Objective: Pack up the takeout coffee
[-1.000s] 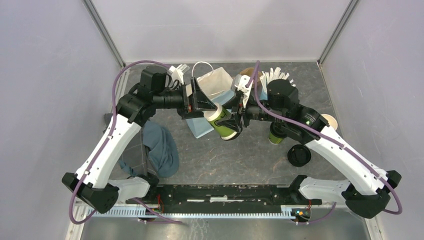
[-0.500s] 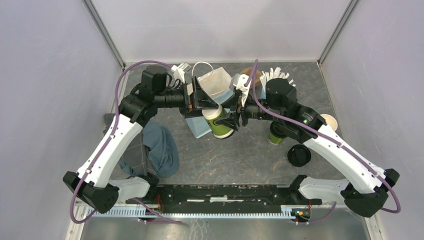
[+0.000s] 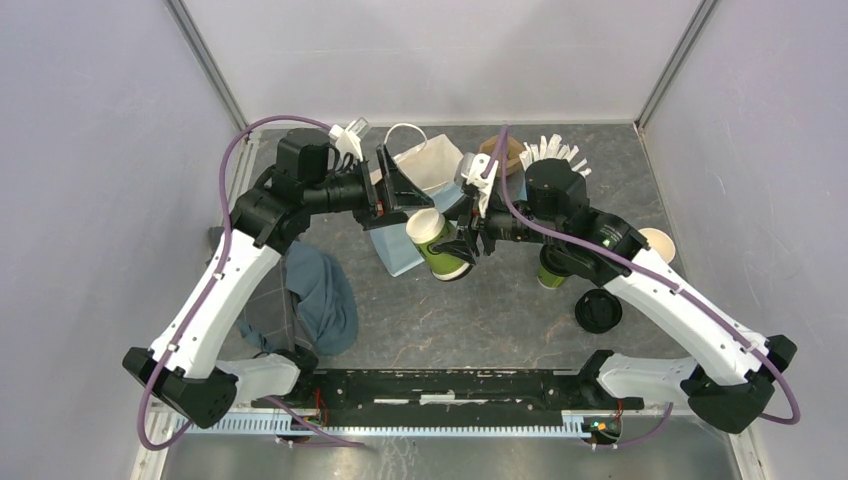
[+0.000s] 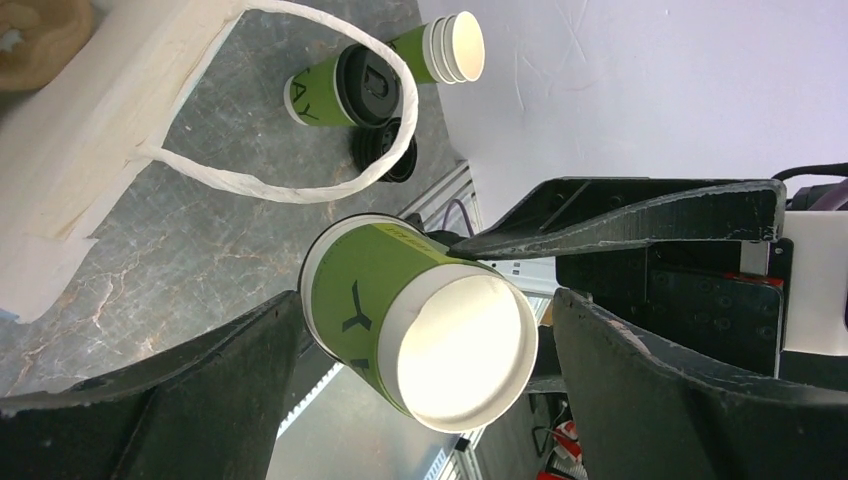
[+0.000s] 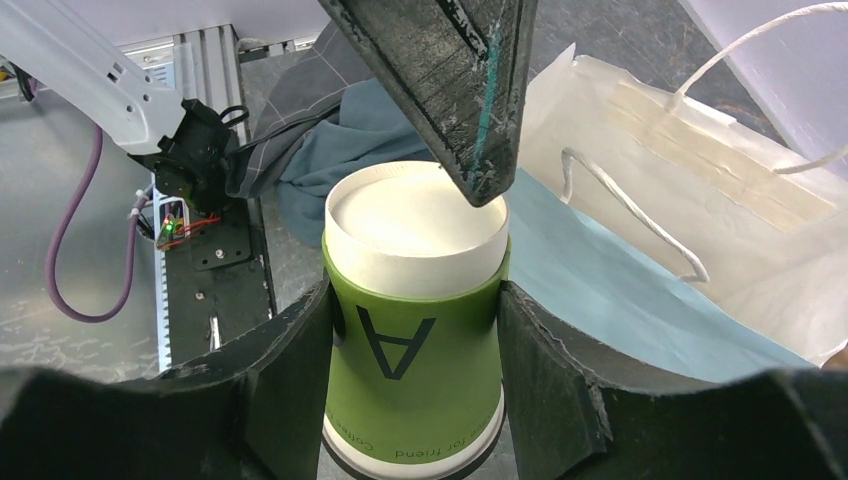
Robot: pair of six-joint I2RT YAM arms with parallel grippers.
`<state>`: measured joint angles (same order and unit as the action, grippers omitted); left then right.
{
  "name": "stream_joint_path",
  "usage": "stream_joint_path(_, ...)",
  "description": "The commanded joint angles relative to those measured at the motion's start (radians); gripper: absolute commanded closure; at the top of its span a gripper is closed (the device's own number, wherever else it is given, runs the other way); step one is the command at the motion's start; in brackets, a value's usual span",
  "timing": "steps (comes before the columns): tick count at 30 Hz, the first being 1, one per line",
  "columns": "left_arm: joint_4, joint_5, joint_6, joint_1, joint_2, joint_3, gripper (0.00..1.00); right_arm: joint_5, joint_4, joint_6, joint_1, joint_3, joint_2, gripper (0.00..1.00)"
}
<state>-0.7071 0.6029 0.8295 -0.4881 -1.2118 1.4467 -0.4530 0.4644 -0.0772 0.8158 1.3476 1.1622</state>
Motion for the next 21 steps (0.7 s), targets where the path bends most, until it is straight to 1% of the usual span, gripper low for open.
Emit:
stream_joint_path(1,0.001,0.001,-0.059,-0.015,0.024,0.054,0.0,0.017,-0.012,-0.019,0.001,0.012,0.012,0.6)
stream_joint_path(3,-0.084,-0.055,-0.121,-0.045,0.004,0.1,0.0,0.016,-0.01,-0.021,-0.002,0.022,0.02,0.61)
stream_joint_path(5,-0.136,-0.098,-0.153,-0.069,-0.014,0.135,0.0,0.014,-0.009,-0.024,-0.001,0.031,0.025,0.61)
stream_joint_path(11,-0.137,-0.135,-0.162,-0.116,-0.029,0.142,0.0,0.015,-0.007,-0.027,0.0,0.038,0.031,0.61)
stream_joint_path(16,-0.199,-0.193,-0.188,-0.149,-0.061,0.162,0.0,0.021,-0.005,-0.027,-0.001,0.047,0.031,0.61)
stream_joint_path(21,-0.225,-0.2,-0.199,-0.161,-0.09,0.182,0.07,0.02,-0.013,-0.024,-0.001,0.052,0.033,0.61)
